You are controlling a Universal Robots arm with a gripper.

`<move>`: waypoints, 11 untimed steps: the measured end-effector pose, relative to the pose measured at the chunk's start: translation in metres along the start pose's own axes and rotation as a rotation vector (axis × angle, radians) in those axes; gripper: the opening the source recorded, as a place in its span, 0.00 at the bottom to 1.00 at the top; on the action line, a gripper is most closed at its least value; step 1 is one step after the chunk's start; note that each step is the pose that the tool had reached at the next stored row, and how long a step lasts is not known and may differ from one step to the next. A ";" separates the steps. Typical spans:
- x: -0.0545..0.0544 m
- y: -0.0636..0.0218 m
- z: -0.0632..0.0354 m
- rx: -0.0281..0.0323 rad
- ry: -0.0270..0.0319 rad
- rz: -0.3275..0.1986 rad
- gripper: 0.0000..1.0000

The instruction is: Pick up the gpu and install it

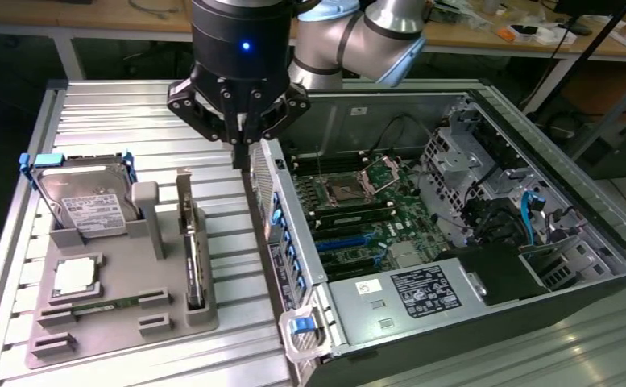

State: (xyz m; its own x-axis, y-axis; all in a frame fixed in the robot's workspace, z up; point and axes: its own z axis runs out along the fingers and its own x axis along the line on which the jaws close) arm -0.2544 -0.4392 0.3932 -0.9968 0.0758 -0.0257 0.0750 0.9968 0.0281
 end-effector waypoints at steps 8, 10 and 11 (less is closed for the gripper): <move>0.009 -0.0029 -0.0003 0.0001 0.0000 0.000 0.11; 0.011 -0.0034 -0.0004 0.0001 0.0000 0.000 0.11; 0.011 -0.0037 -0.0004 0.0000 0.0000 0.000 0.11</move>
State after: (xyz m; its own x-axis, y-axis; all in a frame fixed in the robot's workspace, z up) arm -0.2660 -0.4420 0.3932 -0.9968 0.0758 -0.0257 0.0751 0.9968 0.0281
